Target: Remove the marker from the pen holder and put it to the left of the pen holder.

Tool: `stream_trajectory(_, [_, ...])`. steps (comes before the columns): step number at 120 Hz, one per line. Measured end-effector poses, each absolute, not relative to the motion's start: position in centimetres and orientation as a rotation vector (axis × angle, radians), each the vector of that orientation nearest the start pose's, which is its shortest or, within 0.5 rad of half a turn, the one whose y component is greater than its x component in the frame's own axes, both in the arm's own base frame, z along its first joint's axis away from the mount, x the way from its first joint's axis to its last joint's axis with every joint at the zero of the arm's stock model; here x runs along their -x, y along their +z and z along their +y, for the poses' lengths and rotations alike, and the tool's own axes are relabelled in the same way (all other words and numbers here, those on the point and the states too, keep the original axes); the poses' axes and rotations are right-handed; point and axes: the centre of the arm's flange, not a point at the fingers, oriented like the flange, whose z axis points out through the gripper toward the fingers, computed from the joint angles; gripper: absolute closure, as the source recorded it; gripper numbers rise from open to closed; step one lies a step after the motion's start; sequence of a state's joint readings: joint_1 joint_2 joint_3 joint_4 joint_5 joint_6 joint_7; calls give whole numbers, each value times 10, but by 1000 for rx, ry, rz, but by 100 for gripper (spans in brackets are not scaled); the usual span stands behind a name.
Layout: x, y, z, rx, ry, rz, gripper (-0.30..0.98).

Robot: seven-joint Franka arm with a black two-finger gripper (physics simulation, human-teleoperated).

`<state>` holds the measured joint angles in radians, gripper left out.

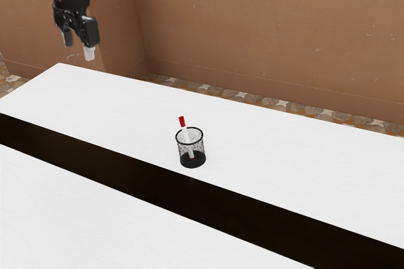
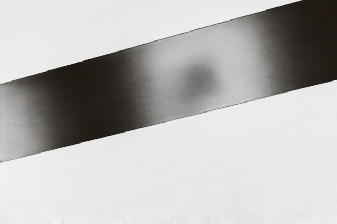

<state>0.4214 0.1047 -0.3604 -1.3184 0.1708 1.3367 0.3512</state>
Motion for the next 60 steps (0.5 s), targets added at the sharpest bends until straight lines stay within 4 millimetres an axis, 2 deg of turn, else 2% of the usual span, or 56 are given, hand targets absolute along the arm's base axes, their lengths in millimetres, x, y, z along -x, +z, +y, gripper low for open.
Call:
stream_trajectory(14, [-558,650,29,2940,134,425,0])
stream_trajectory(34, [-557,656,13,2902,14,379,0])
stream_trajectory(42, [-554,629,9,2895,21,373,0])
stream_trajectory(52, [-557,608,2,2915,19,352,0])
stream_trajectory(60, [-563,599,-2,2938,-7,316,0])
